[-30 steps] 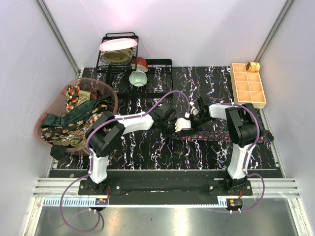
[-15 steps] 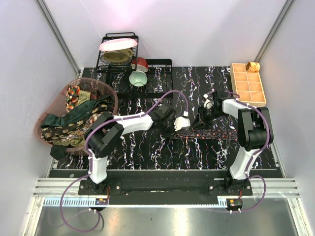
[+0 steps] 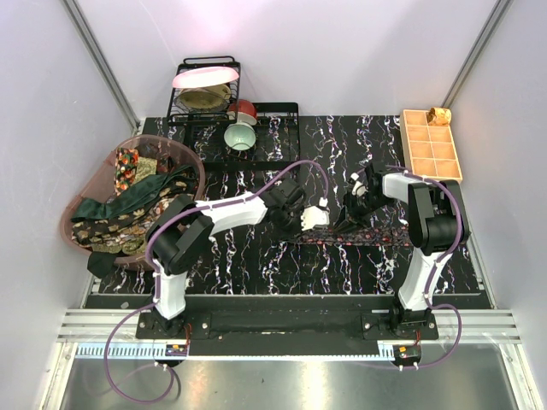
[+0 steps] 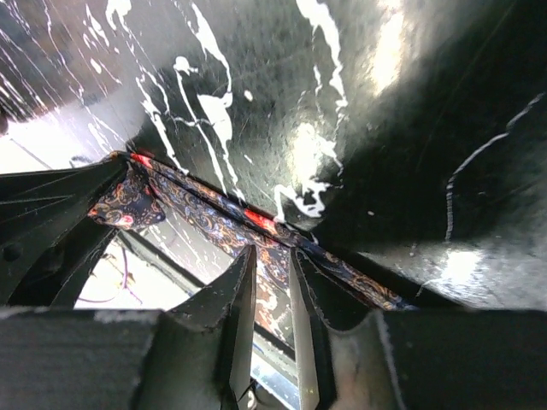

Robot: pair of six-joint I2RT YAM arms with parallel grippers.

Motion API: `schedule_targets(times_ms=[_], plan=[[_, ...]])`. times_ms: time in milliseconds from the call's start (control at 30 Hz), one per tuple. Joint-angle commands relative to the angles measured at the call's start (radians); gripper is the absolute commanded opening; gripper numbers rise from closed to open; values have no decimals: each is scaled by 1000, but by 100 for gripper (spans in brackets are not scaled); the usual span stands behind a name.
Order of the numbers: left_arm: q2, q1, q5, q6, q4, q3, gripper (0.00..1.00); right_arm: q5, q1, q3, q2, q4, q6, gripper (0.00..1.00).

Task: Roll the ties
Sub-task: Roll the tie at the center of the board.

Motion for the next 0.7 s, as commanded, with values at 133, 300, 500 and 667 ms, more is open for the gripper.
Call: schedule_targets(times_ms=[133, 300, 500, 667], plan=[[53, -9, -130, 24, -193, 58, 17, -1, 8, -14, -44, -16, 5, 30], [56, -9, -125, 18, -190, 56, 18, -77, 10, 24, -77, 35, 23, 32], [62, -7, -114, 15, -182, 59, 18, -288, 48, -71, -125, 260, 213, 42], [63, -9, -105, 6, -179, 56, 18, -348, 134, -145, -125, 478, 362, 48]])
